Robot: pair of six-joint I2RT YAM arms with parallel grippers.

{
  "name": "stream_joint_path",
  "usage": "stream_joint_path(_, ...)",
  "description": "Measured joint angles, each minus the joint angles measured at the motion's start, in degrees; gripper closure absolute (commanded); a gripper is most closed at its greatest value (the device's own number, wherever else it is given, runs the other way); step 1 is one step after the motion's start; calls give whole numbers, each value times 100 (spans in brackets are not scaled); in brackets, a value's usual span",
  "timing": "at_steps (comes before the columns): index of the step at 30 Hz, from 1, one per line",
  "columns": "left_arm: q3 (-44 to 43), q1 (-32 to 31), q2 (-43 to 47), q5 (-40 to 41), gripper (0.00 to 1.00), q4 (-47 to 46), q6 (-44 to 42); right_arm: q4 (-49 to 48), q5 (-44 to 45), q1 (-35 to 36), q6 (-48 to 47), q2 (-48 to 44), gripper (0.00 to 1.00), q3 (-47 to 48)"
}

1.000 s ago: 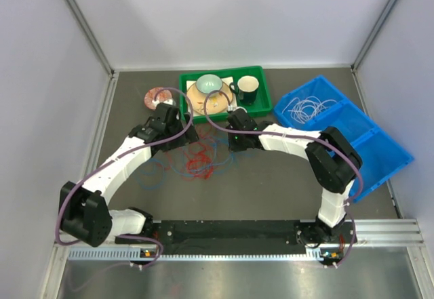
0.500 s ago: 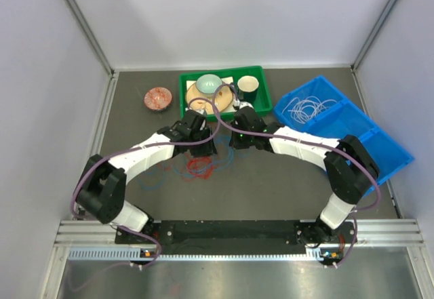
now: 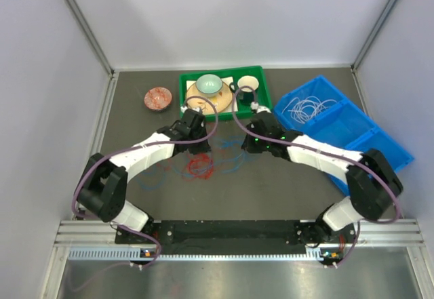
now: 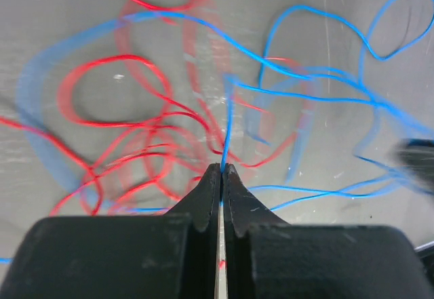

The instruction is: Untangle the cables

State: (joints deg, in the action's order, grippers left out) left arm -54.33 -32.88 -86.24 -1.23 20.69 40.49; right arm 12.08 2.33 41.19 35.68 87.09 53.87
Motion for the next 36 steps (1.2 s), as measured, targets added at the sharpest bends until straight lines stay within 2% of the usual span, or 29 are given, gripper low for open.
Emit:
stream_joint_path(7, -4, 573, 428, 61, 100, 127, -76, 260, 249, -868, -52, -1606, 100, -321)
stream_joint_path(11, -17, 807, 710, -284, 100, -42, -79, 422, 192, -905, -144, -2345, 100, -293)
stream_joint_path(20, 133, 1462, 763, 94, 100, 343, -192, 1165, 876, -1078, -494, -3235, 100, 127)
stream_joint_path(28, 212, 2063, 992, 173, 100, 566, -387, 1510, 1196, -1137, -629, -3508, 100, 254)
stream_joint_path(36, 713, 2879, 1075, -155, 100, 542, -361, 1971, 1609, -1261, -918, -3829, 100, 874)
